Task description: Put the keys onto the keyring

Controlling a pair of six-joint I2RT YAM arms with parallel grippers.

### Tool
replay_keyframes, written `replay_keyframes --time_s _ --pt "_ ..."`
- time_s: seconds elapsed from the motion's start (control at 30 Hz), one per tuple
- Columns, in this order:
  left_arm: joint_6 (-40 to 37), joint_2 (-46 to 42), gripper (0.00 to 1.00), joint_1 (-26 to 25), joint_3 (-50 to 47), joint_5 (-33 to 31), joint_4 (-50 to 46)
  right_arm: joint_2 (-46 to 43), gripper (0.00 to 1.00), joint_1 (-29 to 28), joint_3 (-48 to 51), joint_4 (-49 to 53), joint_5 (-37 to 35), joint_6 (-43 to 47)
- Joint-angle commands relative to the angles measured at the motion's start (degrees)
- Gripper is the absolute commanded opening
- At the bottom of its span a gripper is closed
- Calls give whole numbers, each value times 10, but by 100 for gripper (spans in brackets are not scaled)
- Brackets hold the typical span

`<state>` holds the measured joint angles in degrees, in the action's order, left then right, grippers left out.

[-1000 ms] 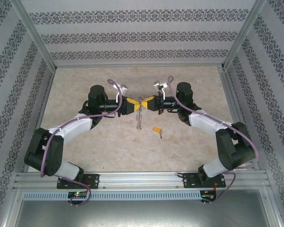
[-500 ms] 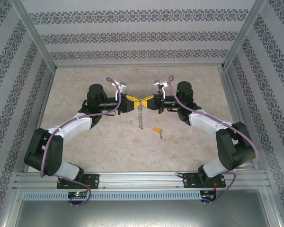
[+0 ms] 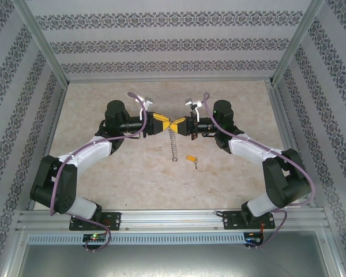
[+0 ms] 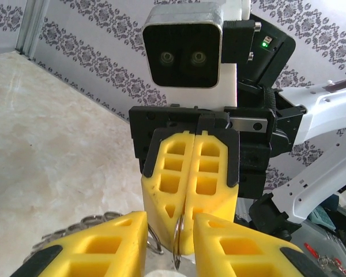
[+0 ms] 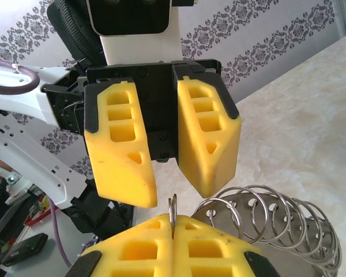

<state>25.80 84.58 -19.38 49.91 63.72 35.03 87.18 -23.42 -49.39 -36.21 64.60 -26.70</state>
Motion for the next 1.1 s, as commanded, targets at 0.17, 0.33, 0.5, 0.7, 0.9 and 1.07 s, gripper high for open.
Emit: replay_keyframes --time_s 0.17,0.33,0.5,0.7,0.9,1.07 --pt "-2 -2 26 6 7 35 19 -3 0 -2 -24 -23 7 3" --pt "-11 -15 26 6 -2 43 7 -1 0 2 -23 -23 4 2" --pt "-15 -14 25 7 0 57 -2 -1 0 4 -23 -25 -2 0" --pt "-31 -15 22 6 1 65 -27 -4 0 4 -24 -29 -2 -2" --pt "-40 -14 16 6 2 67 -32 -2 0 4 -24 -32 0 -5" --pt "-48 -10 13 6 7 71 -41 0 0 4 -22 -32 -5 -4"
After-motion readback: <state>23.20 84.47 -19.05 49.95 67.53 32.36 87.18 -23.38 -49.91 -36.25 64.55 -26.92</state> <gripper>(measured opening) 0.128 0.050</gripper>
